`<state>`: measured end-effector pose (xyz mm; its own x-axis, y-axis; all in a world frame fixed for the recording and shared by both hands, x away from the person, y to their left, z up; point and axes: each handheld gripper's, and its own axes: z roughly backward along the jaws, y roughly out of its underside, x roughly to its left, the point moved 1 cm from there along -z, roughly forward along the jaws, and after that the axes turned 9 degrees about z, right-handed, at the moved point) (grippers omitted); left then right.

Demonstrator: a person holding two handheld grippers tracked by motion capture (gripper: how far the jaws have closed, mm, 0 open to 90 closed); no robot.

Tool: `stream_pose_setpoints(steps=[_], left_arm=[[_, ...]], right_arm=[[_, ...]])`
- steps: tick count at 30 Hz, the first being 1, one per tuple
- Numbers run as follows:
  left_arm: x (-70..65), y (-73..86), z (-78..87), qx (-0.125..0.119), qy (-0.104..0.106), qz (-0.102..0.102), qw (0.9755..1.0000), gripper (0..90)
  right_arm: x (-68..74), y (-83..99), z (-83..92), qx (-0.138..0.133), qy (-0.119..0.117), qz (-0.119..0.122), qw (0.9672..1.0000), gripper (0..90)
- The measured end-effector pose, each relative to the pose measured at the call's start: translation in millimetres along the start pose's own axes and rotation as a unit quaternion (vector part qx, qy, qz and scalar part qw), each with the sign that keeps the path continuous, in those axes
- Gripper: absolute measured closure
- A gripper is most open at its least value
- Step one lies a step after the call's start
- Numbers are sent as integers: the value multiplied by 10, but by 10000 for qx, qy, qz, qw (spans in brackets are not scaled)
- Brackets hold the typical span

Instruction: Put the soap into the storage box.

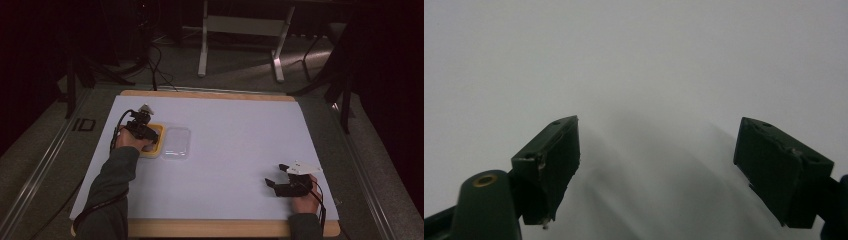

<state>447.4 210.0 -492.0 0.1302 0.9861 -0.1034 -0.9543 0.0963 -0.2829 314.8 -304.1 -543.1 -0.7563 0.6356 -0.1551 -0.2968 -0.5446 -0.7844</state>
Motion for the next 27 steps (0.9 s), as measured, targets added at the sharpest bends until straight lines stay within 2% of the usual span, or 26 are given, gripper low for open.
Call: stream_pose_setpoints(steps=[9,12,18,24,27], left_arm=[[-46,27,69,-175,-7,-218,9996,413],[-79,38,94,-244,-56,-351,9991,409],[-104,46,167,-413,-26,-408,9983,397],[-141,87,237,-561,47,-632,9964,398],[-161,118,258,-654,152,-813,9944,399]], right_arm=[[1,-1,-2,3,4,10,10000,182],[0,-1,-2,3,1,6,10000,182],[1,-1,-2,2,4,13,10000,183],[1,-1,-2,10,3,14,10000,182],[1,-1,-2,8,6,14,10000,182]])
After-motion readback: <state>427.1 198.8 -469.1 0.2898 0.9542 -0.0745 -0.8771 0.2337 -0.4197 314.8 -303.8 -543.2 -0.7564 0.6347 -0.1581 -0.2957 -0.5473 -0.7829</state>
